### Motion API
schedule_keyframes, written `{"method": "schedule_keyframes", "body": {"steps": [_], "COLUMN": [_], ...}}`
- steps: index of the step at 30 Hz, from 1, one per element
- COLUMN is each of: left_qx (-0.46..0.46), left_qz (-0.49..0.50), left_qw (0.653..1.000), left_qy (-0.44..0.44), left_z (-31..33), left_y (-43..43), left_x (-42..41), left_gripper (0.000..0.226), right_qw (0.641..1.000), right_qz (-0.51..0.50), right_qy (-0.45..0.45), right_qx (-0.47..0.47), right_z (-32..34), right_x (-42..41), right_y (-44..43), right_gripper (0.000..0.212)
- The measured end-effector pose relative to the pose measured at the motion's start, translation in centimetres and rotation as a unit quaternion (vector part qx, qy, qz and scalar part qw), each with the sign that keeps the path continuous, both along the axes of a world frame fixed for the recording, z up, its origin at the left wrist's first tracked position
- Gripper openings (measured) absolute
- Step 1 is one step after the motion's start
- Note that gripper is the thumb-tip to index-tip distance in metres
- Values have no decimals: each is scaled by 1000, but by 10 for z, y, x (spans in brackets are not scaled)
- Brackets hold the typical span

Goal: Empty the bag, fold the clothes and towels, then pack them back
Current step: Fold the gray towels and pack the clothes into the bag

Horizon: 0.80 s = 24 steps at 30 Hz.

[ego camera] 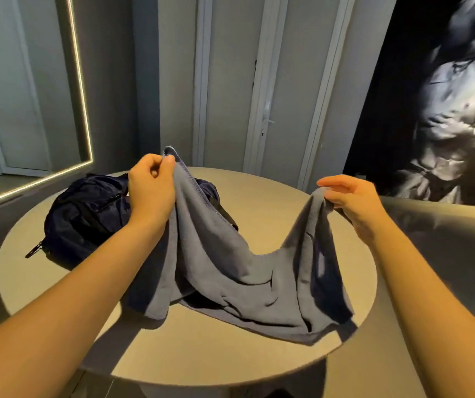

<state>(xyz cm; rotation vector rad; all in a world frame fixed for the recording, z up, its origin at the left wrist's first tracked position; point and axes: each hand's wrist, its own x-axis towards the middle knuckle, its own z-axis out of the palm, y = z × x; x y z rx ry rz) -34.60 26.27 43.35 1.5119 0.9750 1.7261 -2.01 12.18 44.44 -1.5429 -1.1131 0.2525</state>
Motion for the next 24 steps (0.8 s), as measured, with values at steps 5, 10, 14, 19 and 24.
{"method": "schedule_keyframes", "body": {"steps": [5, 10, 14, 19, 24], "left_qx": [38, 38, 8, -14, 12], "left_qz": [-3, 12, -29, -99, -126], "left_qw": [999, 999, 999, 994, 992], "left_qy": [-10, 20, 36, 35, 25], "left_z": [9, 10, 10, 14, 21], "left_y": [-10, -14, -19, -24, -27], "left_x": [4, 7, 8, 3, -3], "left_gripper": [28, 24, 15, 14, 12], "right_qw": [972, 983, 966, 968, 969], "right_qz": [209, 180, 98, 30, -4], "right_qy": [83, -22, -225, -250, -228], "right_qx": [72, 3, -83, -15, 93], "right_z": [34, 36, 33, 34, 33], "right_x": [-16, -27, -35, -47, -51], "right_y": [-16, -20, -14, -13, -12], "right_gripper": [46, 35, 37, 37, 30]}}
